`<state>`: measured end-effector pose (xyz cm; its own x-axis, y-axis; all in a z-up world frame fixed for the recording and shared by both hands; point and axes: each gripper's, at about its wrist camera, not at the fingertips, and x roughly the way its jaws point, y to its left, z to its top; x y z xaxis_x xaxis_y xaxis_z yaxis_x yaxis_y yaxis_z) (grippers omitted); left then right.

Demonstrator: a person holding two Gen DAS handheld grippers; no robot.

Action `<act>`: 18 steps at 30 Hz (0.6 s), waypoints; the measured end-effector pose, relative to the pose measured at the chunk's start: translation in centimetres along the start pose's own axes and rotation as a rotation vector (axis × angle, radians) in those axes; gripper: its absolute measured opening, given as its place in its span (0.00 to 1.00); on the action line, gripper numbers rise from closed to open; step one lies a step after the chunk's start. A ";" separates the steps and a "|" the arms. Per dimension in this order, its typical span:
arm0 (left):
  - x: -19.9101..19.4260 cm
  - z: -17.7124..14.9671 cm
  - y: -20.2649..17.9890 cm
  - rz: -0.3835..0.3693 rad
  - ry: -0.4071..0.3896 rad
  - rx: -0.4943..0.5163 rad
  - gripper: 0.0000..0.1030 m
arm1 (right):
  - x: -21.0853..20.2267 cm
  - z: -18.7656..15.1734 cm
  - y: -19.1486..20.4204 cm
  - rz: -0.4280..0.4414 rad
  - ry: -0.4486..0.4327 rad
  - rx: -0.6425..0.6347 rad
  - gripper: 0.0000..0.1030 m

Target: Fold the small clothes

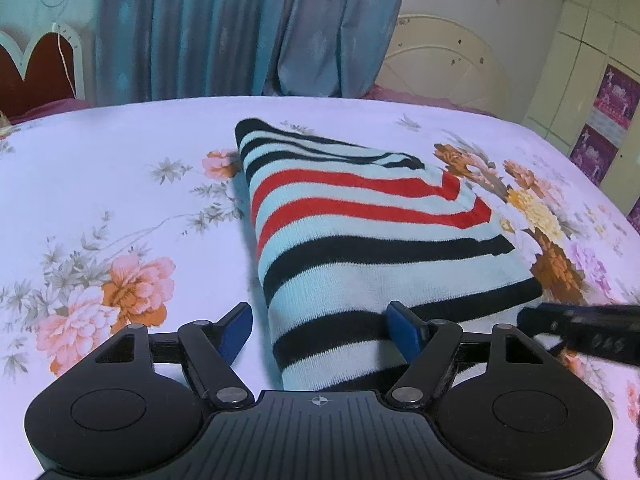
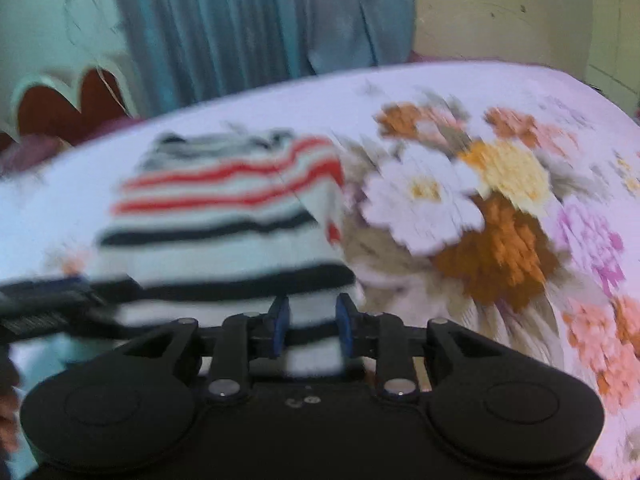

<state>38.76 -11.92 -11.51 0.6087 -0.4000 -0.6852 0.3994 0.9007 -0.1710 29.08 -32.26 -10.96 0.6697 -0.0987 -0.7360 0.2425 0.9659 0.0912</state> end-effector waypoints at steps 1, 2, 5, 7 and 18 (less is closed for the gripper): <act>-0.1 -0.1 0.0 0.001 0.003 0.005 0.71 | 0.2 -0.4 -0.2 -0.010 0.011 0.002 0.28; -0.2 -0.2 -0.1 0.000 0.007 0.010 0.71 | 0.4 -0.7 -0.2 -0.030 0.022 0.003 0.37; -0.5 -0.5 -0.2 -0.005 0.020 0.027 0.71 | 0.2 -1.1 -0.9 -0.032 0.045 0.049 0.37; -0.8 -0.6 -0.5 0.002 0.019 0.046 0.71 | -1.2 -0.9 -1.0 -0.021 0.023 0.067 0.33; -2.3 3.4 -1.7 0.013 -0.048 0.037 0.71 | -2.8 4.7 0.6 0.047 -0.112 -0.060 0.28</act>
<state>39.04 -13.08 -7.25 0.6455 -0.3970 -0.6525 0.4159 0.8992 -0.1357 30.66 -32.58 -5.66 0.7543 -0.0755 -0.6522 0.1687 0.9823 0.0814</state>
